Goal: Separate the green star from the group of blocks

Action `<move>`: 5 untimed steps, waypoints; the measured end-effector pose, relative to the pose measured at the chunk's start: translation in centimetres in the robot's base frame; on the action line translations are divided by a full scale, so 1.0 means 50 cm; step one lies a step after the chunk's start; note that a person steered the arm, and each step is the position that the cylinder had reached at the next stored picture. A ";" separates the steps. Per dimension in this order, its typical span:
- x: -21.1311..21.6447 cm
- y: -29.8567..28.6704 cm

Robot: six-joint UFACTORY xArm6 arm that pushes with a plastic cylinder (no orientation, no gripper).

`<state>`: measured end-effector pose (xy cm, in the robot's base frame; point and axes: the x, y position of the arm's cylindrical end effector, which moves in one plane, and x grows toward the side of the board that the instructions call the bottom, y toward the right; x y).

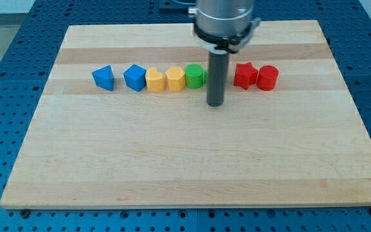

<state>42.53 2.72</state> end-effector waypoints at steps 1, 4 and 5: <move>-0.025 -0.019; -0.025 0.070; -0.035 0.046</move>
<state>40.78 5.00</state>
